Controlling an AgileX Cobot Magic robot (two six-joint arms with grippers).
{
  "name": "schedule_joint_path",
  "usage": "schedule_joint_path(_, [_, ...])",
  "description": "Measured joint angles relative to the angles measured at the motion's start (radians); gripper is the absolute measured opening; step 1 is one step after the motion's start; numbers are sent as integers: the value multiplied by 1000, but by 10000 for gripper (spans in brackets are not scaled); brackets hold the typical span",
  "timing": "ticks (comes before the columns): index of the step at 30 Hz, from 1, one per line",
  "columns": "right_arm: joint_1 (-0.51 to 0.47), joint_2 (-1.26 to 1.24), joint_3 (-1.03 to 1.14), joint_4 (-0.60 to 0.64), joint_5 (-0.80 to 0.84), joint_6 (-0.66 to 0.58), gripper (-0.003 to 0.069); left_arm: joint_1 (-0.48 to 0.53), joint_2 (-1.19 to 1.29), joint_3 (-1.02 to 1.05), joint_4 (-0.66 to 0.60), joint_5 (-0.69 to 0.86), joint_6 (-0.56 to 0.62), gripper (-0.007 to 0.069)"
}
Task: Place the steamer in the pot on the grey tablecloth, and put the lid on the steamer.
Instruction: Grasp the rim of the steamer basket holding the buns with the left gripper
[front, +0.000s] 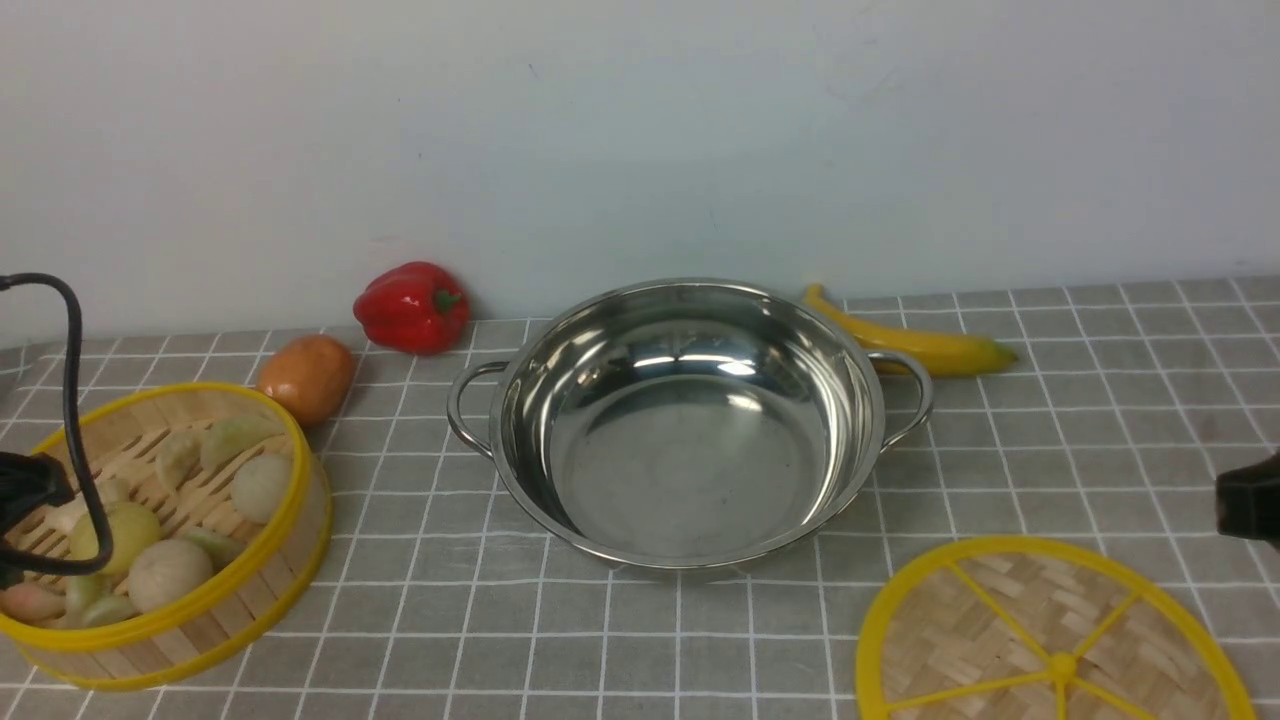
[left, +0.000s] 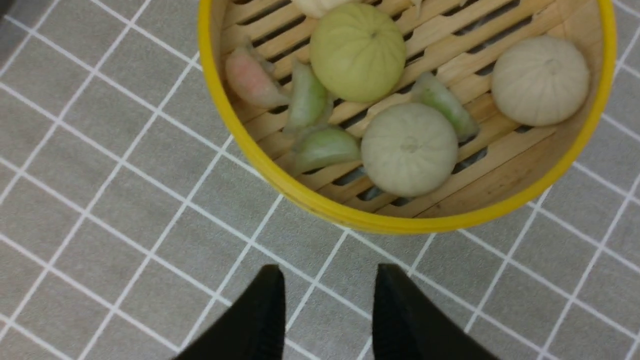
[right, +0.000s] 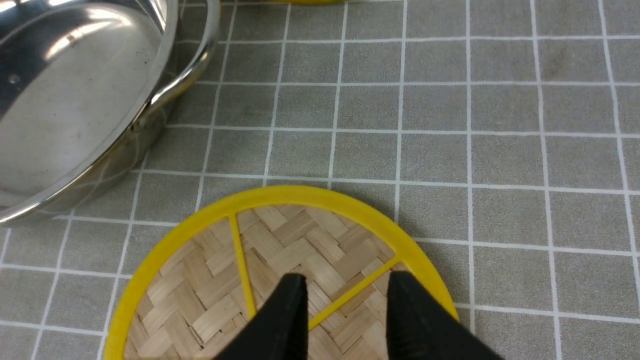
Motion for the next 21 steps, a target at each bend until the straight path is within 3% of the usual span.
schedule_joint_path(3, [17,0,0,0,-2,0,243,0,0,-1,3,26,53,243])
schedule_joint_path(7, [24,0,0,0,-6,-8,243,1,0,-1,5,71,224,243])
schedule_joint_path(10, [24,0,0,0,-6,-20,243,1,0,-1,-10,82,240,243])
schedule_joint_path(15, [24,0,0,0,-6,-23,243,1,0,-1,-28,78,78,243])
schedule_joint_path(16, [24,0,0,0,-6,-23,243,1,4,-1,-12,69,-28,243])
schedule_joint_path(21, [24,0,0,4,-6,-23,243,1,53,-1,107,19,-230,243])
